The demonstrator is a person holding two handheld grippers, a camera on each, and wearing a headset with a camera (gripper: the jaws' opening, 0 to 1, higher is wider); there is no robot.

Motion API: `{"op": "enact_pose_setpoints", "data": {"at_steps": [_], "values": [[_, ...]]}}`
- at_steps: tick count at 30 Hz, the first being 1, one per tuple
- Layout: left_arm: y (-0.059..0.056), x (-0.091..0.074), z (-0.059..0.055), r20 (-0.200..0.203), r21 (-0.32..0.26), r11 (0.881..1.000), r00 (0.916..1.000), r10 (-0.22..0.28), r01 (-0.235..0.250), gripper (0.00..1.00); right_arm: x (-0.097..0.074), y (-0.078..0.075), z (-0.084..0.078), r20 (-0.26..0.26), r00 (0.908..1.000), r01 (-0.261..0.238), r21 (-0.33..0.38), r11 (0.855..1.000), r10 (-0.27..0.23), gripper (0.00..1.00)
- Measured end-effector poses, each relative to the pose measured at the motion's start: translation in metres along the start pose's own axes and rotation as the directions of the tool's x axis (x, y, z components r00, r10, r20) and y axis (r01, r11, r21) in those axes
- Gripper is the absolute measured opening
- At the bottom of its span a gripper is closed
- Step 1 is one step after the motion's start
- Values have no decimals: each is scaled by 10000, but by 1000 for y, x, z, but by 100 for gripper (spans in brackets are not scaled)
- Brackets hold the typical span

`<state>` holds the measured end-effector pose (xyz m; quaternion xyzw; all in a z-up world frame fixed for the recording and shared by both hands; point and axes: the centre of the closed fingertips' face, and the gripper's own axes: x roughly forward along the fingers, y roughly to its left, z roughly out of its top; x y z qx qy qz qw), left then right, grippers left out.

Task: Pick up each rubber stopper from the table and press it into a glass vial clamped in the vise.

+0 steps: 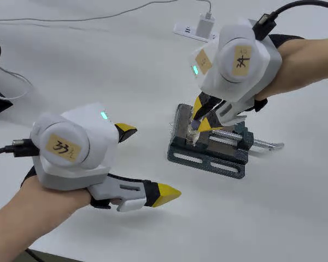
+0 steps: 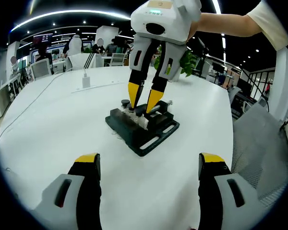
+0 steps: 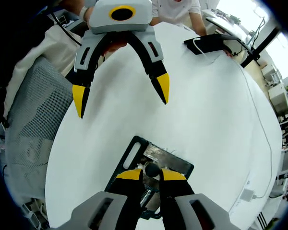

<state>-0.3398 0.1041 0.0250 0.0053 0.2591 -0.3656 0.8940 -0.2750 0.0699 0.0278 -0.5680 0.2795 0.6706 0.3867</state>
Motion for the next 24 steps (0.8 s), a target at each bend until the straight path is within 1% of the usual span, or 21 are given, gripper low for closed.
{"op": "enact_pose_setpoints", "data": {"at_steps": [6,8,12,15,17,19,22,24], "values": [[0,0,0,-6,17,10000,10000,1,-1,82,-1,1,1,15,10000,17,-52,10000,-17,11],[0,0,0,-4,20,10000,10000,2,-2,82,-1,0,0,3,10000,99,-84,9999,-99,14],[0,0,0,-19,27,10000,10000,-14,14,82,-4,-3,-1,48,9999,165,-60,9998,-165,15],[0,0,0,-15,20,10000,10000,-18,18,82,-10,-2,1,365,9993,3,311,9995,-14,14],[0,0,0,-18,24,10000,10000,-4,4,82,-13,-3,2,517,9987,16,621,9981,-48,12],[1,0,0,-24,10,10000,10000,-4,4,82,-14,-4,2,602,9982,-89,908,9958,34,8],[2,0,1,-21,21,10000,10000,10,-10,82,-12,-5,2,659,9978,-145,1054,9943,76,6],[3,0,1,-22,24,10000,10000,22,-22,82,-9,-4,0,596,9981,-190,1123,9935,123,4]]}}
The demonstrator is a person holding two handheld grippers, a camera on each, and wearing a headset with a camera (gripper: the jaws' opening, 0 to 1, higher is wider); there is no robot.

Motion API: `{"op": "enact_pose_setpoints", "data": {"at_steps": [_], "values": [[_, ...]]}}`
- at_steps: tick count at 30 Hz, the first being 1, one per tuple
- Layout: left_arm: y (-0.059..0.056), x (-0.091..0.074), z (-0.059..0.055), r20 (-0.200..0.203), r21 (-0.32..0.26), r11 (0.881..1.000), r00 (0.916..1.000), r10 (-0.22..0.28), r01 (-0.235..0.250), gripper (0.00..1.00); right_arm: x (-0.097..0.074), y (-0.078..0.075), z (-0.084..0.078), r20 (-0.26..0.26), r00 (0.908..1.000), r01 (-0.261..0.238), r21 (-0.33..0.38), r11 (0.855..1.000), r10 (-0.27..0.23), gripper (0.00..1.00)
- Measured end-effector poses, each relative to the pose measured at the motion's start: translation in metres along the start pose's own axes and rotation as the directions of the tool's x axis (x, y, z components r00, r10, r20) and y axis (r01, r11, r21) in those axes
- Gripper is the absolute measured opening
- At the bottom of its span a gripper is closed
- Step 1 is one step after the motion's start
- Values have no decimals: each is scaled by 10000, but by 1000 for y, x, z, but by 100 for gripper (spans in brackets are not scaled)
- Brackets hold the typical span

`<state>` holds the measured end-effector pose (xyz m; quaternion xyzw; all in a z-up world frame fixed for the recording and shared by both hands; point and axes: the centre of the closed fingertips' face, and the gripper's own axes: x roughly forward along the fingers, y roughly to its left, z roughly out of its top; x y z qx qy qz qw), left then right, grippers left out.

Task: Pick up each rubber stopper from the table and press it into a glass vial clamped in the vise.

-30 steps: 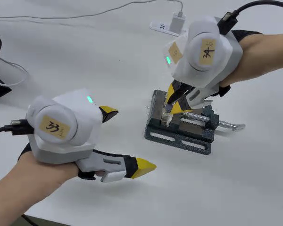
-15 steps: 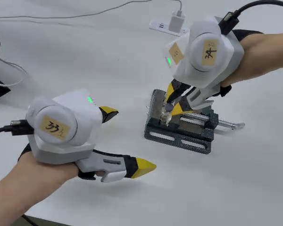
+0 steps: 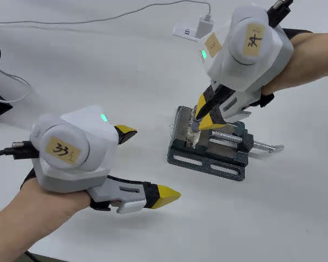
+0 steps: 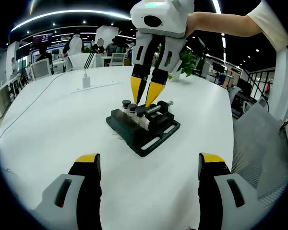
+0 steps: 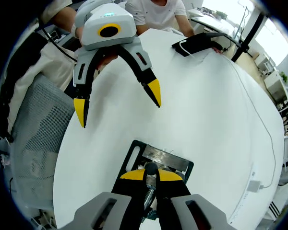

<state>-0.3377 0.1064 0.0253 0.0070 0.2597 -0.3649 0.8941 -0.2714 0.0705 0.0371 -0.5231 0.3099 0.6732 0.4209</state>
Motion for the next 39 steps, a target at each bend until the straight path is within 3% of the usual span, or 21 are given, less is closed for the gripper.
{"op": "enact_pose_setpoints", "data": {"at_steps": [14,20,31,39], "values": [[-1,2,-5,-128,-24,10000,9999,-83,83,82,5,1,0,81,9999,-97,308,9995,95,0],[-1,3,-5,-126,-75,9999,9999,-94,93,82,6,2,0,-79,9999,-112,-45,9999,111,0],[1,7,-5,-77,-204,9998,9999,-68,66,82,6,2,-2,-323,9991,-248,323,9992,258,0],[4,10,-3,-36,-300,9995,10000,-62,61,82,7,2,-3,-165,9989,-420,872,9953,436,0]]}}
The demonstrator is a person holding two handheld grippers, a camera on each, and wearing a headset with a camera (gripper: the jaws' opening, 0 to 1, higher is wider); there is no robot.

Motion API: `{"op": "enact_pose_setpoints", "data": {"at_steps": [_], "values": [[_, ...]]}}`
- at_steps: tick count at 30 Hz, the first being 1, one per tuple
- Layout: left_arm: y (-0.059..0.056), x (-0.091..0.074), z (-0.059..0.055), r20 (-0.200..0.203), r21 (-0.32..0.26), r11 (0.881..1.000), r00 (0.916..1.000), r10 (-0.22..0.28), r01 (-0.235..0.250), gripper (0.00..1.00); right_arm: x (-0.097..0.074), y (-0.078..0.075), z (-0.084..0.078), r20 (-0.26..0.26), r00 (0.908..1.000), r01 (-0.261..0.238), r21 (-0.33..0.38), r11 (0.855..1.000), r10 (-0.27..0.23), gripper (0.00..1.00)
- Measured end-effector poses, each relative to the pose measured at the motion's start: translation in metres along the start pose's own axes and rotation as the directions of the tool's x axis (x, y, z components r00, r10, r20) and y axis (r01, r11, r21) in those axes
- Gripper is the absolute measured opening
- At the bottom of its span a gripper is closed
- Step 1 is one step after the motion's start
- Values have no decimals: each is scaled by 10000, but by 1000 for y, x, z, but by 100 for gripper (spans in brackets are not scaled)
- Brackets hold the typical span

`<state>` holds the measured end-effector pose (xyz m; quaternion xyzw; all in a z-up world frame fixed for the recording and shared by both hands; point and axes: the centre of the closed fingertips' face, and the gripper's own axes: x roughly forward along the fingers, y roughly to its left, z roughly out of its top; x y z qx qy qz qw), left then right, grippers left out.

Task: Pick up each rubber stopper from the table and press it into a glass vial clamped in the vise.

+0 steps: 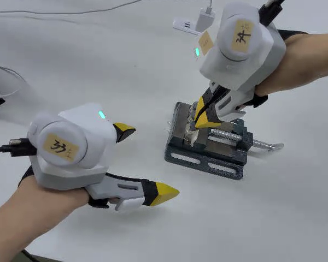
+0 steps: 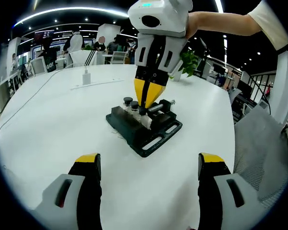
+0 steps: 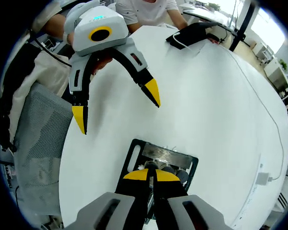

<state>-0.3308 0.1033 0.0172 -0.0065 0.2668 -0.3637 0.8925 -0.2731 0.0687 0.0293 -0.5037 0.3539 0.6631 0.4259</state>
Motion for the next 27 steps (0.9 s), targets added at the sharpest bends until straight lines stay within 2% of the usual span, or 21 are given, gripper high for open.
{"op": "enact_pose_setpoints", "data": {"at_steps": [4,8,10,15,19,23,27], "values": [[2,1,1,24,-49,10000,10000,23,-23,82,1,0,0,-142,9999,-5,-157,9999,3,0],[4,2,0,29,-94,10000,10000,30,-29,82,1,-1,1,-70,9999,-82,342,9994,85,0],[4,3,1,68,-172,9998,10000,26,-25,81,1,-1,0,-60,10000,-75,224,9997,76,0],[4,6,1,79,-179,9998,10000,19,-18,81,1,2,2,-471,9989,25,289,9996,-11,0],[5,6,3,158,-193,9998,9999,51,-48,81,2,1,3,-630,9980,-9,681,9977,52,0],[5,5,2,158,-266,9996,9998,96,-92,81,2,2,3,-889,9960,-29,473,9989,71,0],[5,4,3,220,-300,9995,9997,147,-140,81,3,1,2,-944,9955,-11,653,9979,72,0]]}}
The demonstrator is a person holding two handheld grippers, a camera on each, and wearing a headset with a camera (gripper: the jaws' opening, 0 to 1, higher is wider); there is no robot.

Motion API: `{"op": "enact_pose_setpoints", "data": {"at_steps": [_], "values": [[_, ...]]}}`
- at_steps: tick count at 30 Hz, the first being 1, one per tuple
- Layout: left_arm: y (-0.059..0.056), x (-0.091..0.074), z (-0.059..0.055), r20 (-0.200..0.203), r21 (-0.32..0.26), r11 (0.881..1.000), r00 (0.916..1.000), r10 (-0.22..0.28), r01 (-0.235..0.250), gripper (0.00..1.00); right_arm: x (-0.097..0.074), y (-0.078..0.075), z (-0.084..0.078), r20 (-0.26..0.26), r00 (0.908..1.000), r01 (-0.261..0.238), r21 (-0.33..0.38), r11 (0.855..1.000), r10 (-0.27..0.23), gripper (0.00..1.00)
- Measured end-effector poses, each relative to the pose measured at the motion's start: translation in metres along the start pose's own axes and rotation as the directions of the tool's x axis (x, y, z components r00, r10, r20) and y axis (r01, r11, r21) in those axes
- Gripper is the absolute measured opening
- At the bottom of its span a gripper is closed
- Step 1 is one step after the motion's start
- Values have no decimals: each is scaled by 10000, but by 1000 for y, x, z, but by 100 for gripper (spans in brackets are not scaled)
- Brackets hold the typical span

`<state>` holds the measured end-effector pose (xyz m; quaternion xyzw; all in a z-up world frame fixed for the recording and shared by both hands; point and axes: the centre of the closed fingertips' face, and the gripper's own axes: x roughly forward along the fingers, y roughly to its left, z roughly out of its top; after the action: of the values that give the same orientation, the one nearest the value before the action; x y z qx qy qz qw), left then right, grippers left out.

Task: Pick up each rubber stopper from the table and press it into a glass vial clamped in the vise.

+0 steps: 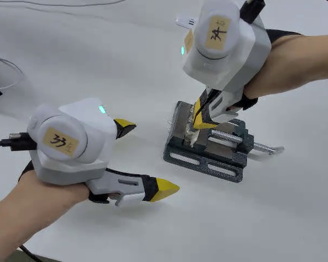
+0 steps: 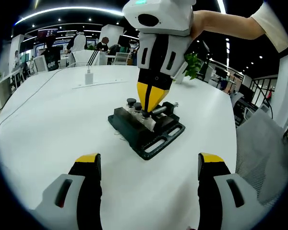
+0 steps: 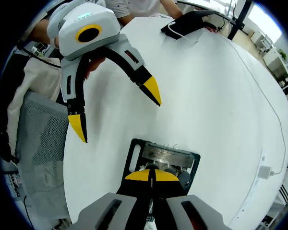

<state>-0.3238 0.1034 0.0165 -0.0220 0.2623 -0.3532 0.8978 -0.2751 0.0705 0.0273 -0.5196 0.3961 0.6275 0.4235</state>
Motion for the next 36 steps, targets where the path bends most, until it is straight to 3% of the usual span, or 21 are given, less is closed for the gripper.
{"op": "enact_pose_setpoints", "data": {"at_steps": [2,4,5,6,13,14,15,16,20,21,27,30,36], "values": [[0,0,-1,-40,17,10000,10000,-15,15,81,0,0,0,-27,9999,-169,426,9990,170,0],[-1,0,-1,-75,51,10000,10000,-20,20,81,0,-3,0,-118,9999,-103,-207,9997,101,0],[-1,0,1,-39,54,10000,10000,5,-5,81,0,-1,-1,-173,9998,-58,52,10000,59,0],[-1,-1,2,-1,53,10000,10000,29,-29,81,0,-1,-1,-235,9997,-28,-299,9995,21,0],[2,-7,6,54,121,9997,9998,215,-215,81,0,-4,-2,-76,9995,-300,325,9990,302,0],[3,-7,6,35,134,9996,9997,231,-232,81,0,-2,-2,-98,9996,-272,587,9979,278,0],[3,-7,6,30,147,9996,9997,255,-256,81,0,-3,-1,-191,9996,-198,107,9997,200,0],[3,-8,7,45,157,9995,9997,257,-258,81,1,-2,-1,-250,9995,-160,336,9993,169,0],[0,-9,12,103,244,9993,9996,282,-284,81,1,0,-1,-545,9985,36,21,10000,-35,0],[-1,-10,14,120,264,9993,9996,271,-274,81,1,0,-2,-582,9983,117,268,9996,-102,0],[-2,-13,25,178,501,9983,9995,277,-286,81,-1,0,-3,-180,9994,310,654,9974,-299,0],[0,-16,31,243,601,9976,9991,337,-351,81,-2,-1,-4,355,9993,98,1241,9922,-143,0],[2,-20,28,77,760,9961,9990,451,-456,82,-1,-1,-4,236,9996,148,928,9956,-171,0]]}}
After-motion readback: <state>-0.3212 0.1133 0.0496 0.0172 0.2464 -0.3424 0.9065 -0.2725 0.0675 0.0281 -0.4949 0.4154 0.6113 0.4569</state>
